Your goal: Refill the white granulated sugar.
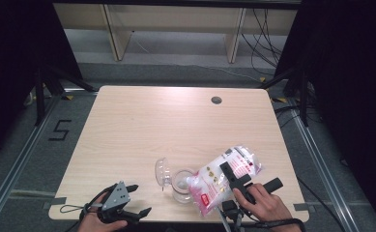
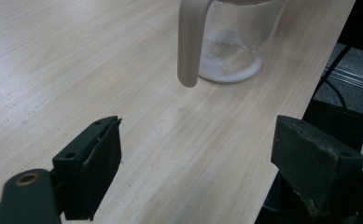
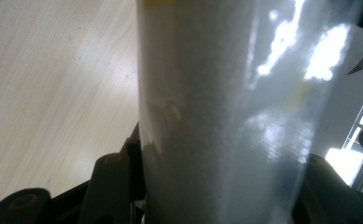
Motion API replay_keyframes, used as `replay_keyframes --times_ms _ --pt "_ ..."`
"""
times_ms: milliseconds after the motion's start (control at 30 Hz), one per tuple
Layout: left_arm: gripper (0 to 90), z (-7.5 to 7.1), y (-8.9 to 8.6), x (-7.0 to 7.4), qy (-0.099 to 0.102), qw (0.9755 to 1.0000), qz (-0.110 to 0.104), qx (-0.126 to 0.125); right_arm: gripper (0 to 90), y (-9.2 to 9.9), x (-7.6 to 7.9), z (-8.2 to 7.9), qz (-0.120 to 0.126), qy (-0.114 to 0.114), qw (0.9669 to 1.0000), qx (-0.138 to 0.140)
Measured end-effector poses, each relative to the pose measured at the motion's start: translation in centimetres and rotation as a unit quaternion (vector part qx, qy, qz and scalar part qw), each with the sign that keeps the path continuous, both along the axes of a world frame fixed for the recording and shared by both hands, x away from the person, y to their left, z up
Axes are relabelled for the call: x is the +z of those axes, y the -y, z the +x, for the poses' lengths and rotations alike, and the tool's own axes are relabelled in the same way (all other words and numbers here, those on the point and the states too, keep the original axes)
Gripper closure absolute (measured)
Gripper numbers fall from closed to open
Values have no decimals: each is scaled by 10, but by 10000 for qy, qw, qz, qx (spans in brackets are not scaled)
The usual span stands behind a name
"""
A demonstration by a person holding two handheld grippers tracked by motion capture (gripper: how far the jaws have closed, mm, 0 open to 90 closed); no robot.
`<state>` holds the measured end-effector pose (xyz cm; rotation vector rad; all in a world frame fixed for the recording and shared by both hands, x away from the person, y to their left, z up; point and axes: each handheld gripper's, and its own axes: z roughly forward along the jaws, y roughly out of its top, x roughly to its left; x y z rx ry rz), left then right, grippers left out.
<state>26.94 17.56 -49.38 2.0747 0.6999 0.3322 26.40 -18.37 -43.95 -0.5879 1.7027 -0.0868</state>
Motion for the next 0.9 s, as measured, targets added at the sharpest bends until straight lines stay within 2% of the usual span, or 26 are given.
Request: replay_keyframes --times_ms 133,167,200,233,433,533,800,867,900 --pt "158 0 0 0 -2 10000 32 -10 530 0 2 1 -91 8 10000 29" --pt "158 0 0 0 3 10000 21 -4 530 2 -1 0 155 -59 9998 -99" --pt "158 0 0 0 2 10000 26 -6 530 0 2 1 -47 -23 10000 35" --pt "158 0 -1 0 2 10000 26 -5 530 0 2 1 -64 -16 10000 53" --pt "158 0 0 0 31 10000 -8 33 531 0 1 0 -27 -20 10000 46" --pt "158 0 -1 1 78 9999 89 26 532 0 0 0 20 -36 10000 8" --pt "158 0 -1 1 74 9999 99 16 534 -1 0 1 -5 -50 10000 51" --pt "158 -1 0 1 38 10000 -24 39 534 -1 0 1 -6 -54 10000 59" --pt "158 -1 0 1 42 10000 -12 49 535 -1 0 1 -14 -47 10000 60"
